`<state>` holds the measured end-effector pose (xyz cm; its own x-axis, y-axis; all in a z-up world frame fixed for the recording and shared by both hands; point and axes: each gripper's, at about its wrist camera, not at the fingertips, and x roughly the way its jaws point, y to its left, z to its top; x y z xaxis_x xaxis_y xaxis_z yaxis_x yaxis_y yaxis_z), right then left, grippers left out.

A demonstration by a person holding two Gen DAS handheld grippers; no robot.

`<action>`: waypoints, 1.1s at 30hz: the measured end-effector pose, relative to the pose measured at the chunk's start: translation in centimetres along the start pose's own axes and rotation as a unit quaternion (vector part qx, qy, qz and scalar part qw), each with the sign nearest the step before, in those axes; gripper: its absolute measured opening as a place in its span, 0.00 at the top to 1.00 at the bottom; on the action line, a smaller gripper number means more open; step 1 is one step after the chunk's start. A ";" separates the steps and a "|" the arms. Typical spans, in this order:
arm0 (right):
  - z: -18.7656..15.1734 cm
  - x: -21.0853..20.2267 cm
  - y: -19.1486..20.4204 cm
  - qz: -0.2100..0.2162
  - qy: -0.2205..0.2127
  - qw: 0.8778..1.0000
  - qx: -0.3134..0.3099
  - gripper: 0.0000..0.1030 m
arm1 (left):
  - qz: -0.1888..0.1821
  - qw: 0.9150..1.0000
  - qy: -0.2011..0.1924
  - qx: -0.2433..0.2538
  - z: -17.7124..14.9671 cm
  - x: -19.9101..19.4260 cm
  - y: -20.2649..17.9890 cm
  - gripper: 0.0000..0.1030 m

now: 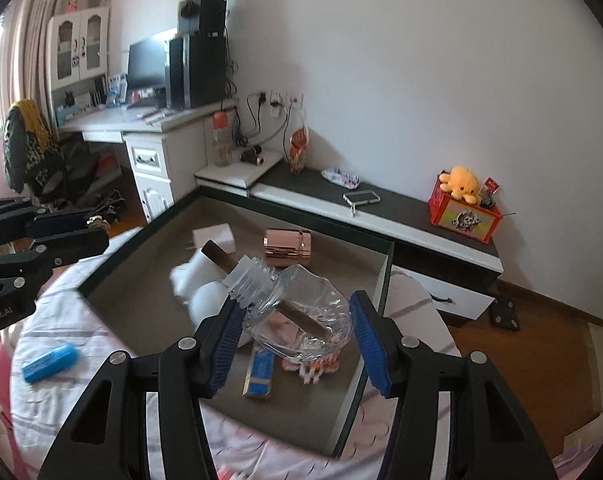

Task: Organize rigid objects
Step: 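Carry the bottle and clip into the pink box and open both tools, then withdraw both tools from the box toward the remaining table items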

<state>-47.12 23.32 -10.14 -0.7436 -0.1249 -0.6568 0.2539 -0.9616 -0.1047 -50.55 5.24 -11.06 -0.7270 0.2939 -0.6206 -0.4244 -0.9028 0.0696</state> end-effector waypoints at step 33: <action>-1.2 -5.0 -0.3 -0.022 -0.044 0.998 0.047 0.00 | 0.083 0.996 -0.003 -0.027 -4.4 -5.5 0.0 0.00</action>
<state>-42.71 24.59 -7.75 -0.8049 -0.0992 -0.5851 0.1638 -0.9848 -0.0584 -44.20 2.21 -11.04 -0.7887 0.1405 -0.5985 -0.2683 -0.9546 0.1294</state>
